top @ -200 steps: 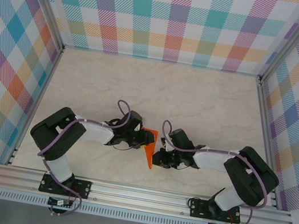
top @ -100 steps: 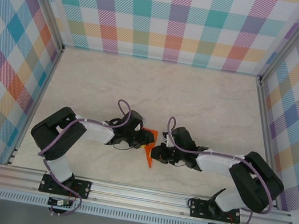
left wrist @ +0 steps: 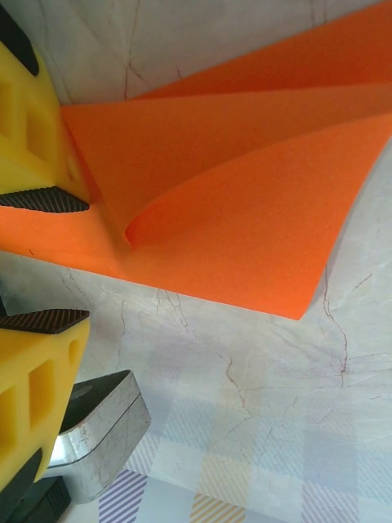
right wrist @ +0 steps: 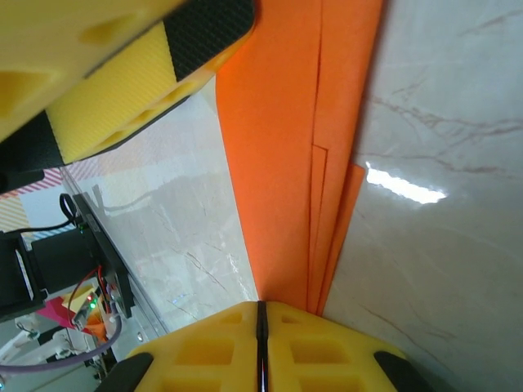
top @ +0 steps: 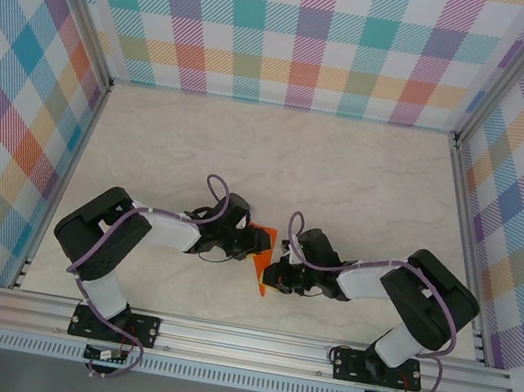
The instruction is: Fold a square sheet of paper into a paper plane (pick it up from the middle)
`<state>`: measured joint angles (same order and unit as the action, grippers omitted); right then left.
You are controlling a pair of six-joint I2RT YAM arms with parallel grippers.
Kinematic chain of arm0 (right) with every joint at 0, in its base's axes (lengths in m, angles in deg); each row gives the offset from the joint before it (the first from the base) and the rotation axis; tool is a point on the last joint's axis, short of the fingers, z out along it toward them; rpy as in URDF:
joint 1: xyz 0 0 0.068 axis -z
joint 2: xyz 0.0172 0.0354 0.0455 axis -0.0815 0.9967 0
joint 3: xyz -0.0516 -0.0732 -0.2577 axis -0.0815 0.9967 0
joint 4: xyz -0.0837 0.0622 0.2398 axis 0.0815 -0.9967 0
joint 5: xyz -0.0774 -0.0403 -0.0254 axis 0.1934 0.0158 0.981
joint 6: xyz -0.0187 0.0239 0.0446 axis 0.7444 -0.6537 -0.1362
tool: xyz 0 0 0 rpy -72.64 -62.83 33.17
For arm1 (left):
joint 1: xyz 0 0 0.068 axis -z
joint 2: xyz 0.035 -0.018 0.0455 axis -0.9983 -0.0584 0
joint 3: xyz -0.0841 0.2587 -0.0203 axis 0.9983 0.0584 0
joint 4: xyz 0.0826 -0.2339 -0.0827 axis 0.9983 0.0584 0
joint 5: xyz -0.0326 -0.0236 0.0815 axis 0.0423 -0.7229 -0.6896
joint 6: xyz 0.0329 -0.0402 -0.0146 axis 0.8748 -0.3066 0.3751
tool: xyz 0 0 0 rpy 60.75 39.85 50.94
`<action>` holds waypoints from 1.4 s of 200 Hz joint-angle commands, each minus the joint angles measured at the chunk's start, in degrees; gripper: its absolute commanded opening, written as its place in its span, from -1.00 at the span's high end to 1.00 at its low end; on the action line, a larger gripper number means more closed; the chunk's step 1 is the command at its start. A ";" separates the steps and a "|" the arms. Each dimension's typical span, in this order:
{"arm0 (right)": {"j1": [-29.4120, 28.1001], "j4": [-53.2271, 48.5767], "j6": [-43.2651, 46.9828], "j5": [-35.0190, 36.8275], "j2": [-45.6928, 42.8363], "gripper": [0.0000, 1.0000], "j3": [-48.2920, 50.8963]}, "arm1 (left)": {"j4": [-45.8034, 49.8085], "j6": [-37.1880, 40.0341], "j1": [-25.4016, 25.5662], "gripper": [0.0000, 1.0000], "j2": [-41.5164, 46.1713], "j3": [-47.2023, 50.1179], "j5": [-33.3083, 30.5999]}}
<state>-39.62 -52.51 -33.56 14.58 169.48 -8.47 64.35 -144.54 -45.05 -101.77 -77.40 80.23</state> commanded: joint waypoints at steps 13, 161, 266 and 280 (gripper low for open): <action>-1.23 -9.13 4.51 -4.56 2.12 0.81 2.60 | 2.54 0.28 0.13 0.22 -1.51 -1.01 -1.08; -1.79 -21.48 5.04 6.46 -14.34 0.72 -1.59 | 3.25 0.17 0.10 0.22 -1.01 -0.85 -1.14; -2.03 -1.50 -7.95 12.83 -2.65 0.72 -5.02 | 3.86 0.17 0.09 0.21 -0.81 -1.55 -0.91; -2.20 0.29 -8.48 12.12 -0.82 0.72 -4.62 | 3.86 0.15 0.12 0.21 -0.81 -1.56 -0.94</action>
<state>-41.19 -58.22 -39.00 25.66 165.90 -12.67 65.66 -144.56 -45.05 -101.86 -78.07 80.21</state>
